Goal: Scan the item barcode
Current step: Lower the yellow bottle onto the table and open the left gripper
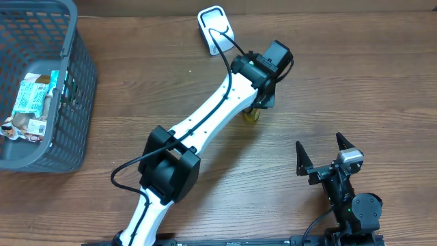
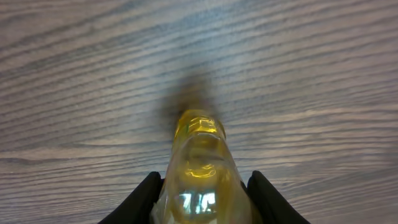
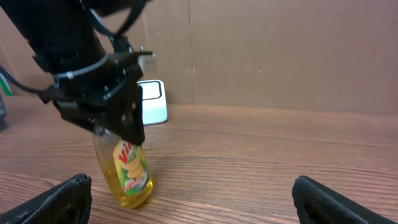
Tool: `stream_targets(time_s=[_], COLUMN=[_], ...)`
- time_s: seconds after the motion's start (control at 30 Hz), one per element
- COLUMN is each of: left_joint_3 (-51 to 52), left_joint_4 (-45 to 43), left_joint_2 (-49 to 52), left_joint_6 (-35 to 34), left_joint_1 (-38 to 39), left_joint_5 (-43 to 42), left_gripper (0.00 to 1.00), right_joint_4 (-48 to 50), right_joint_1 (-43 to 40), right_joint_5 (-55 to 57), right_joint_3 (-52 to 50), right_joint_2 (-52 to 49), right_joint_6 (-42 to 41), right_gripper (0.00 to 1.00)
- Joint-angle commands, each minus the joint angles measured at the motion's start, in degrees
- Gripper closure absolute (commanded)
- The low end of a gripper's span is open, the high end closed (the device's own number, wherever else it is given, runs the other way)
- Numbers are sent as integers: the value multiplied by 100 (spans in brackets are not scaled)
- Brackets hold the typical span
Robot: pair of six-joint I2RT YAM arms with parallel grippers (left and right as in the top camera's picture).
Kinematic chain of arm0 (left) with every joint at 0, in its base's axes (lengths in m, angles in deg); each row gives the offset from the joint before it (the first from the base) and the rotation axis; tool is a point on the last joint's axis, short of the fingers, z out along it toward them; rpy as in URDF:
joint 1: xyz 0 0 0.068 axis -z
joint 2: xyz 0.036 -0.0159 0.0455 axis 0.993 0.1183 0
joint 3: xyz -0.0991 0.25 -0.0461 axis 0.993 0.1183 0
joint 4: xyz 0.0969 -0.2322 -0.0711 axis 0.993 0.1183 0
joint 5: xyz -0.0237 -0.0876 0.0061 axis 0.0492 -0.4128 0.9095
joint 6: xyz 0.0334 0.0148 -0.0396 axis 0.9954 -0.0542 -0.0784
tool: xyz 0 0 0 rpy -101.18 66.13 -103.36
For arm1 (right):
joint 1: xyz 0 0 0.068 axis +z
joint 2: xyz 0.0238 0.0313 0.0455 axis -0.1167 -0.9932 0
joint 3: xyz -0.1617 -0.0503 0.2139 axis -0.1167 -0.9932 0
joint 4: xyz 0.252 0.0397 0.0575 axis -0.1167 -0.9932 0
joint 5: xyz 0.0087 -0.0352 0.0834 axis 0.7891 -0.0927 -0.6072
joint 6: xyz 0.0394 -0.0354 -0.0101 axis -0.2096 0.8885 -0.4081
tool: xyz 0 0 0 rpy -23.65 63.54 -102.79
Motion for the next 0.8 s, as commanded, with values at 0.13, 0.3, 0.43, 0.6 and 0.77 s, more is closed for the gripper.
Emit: stream_targets(time_s=[0.13, 0.3, 0.43, 0.6, 0.77], left_joint_3=[7, 7, -42, -540, -1392], left_joint_4=[24, 120, 114, 245, 695], left_joint_2=[144, 144, 125, 52, 33], left_joint_6=[-111, -61, 24, 315, 588], left_joint_1=[142, 140, 140, 81, -24], left_joint_5=[271, 229, 229, 205, 214], left_gripper=[60, 29, 18, 14, 13], right_joint_4=[17, 17, 17, 17, 15], right_joint_1=[-33, -33, -33, -33, -33], right_joint_5=[28, 28, 28, 28, 28], right_joint_3=[-61, -61, -61, -61, -61], right_joint_2=[46, 46, 46, 46, 46], right_joint_6=[42, 42, 42, 42, 42], right_gripper=[0, 0, 0, 0, 0])
